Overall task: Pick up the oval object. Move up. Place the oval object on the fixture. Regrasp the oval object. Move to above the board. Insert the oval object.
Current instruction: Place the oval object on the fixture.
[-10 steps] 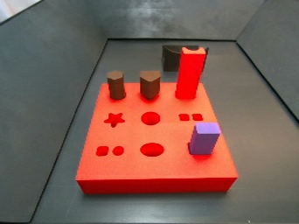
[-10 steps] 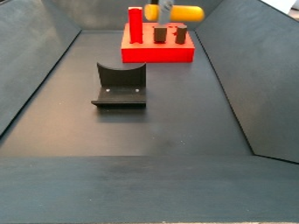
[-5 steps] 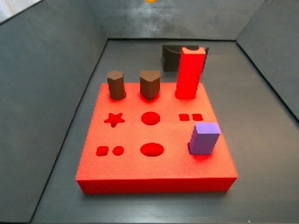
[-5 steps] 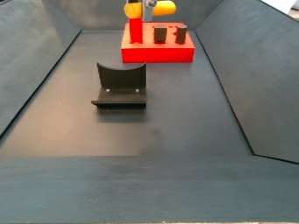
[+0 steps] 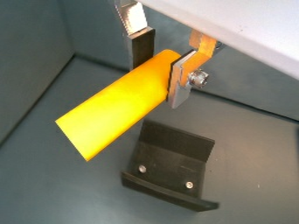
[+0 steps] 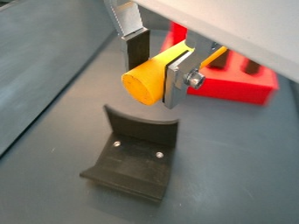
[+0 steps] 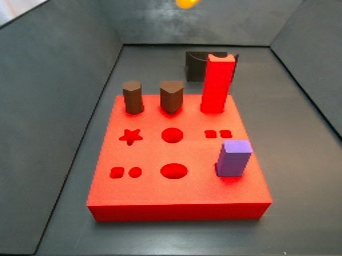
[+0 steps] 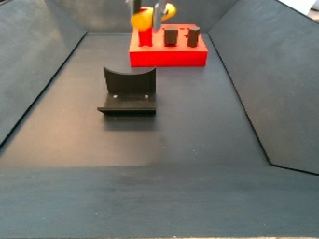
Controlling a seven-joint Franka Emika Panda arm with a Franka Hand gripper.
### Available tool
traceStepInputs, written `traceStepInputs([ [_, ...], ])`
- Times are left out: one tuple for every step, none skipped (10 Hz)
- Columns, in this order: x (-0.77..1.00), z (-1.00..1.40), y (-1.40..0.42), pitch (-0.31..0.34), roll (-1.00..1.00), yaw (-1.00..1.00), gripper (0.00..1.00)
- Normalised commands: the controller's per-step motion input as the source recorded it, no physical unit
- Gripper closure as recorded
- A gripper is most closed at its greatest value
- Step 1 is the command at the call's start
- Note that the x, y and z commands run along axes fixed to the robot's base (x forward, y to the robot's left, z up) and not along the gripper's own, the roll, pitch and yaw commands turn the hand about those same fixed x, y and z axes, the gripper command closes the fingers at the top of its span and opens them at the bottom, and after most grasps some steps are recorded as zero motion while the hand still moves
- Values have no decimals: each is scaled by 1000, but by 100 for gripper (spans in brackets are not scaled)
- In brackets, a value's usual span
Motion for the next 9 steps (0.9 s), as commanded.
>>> traceStepInputs([
  [640,-131,142,260,-804,1000,100],
  [541,-60,89,325,-838,1000,100],
  [454,-33,71,410,-887,1000,100],
  [360,-32,54,575,-1000,981,100],
  [298,-19,47,618,-901,749,100],
  [245,-14,46,611,-739,464,100],
  [200,-17,50,578,-580,232,100],
  [154,-15,45,504,-370,23,100],
  [124,-7,32,423,-265,-80,100],
])
